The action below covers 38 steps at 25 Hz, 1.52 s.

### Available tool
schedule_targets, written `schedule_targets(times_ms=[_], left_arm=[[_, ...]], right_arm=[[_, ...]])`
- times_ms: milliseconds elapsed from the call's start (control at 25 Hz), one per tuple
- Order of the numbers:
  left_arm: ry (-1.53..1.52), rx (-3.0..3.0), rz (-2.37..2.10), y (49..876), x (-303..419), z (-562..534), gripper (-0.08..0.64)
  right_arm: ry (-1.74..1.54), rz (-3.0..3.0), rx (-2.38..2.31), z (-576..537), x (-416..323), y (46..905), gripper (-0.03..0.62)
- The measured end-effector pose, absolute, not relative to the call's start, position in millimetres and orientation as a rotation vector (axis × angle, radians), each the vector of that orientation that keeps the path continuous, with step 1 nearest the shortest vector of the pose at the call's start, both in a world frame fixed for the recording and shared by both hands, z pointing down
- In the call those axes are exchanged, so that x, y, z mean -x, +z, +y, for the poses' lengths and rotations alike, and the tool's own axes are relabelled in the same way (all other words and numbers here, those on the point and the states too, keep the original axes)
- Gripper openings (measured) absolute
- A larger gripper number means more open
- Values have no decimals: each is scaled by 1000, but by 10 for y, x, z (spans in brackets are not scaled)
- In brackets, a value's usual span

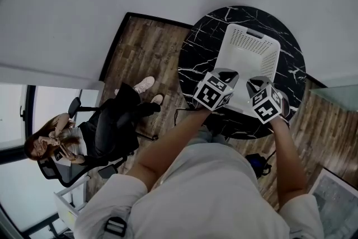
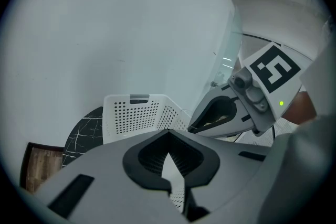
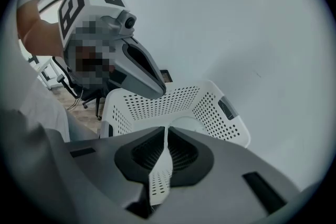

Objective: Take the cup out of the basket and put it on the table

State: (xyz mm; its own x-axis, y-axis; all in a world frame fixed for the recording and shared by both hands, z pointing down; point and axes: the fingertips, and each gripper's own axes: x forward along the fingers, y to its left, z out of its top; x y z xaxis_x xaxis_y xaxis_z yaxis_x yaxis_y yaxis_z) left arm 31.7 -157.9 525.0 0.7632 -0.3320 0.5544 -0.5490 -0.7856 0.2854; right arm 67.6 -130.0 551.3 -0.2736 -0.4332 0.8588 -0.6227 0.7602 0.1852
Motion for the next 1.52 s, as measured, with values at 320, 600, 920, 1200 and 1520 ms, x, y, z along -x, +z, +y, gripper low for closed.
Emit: schedule_targets(times_ms=[320,600,920,1200,1520], left_arm=[[659,-2537,-679,5146,-314,-1551,-6],[640,-2551,-676,5068,-367,-1532,-6],[633,-2567,-652,5012,-473,-1488,-6],[628,-2586,-609,4978,-644,-1438,-6],[635,-2619,-517,4939,-944,-1308,-6]], right_arm=[[170,-1951,-823,-1214,-681,5087,25],[150,-1967,-835,-1176,-678,4882,25],[145,-1966,-852,-1129,-731,4797,25],[165,-1957,-893,-1080,-883,4739,25],[196,-1929,-973,-937,-1163,4624,25]])
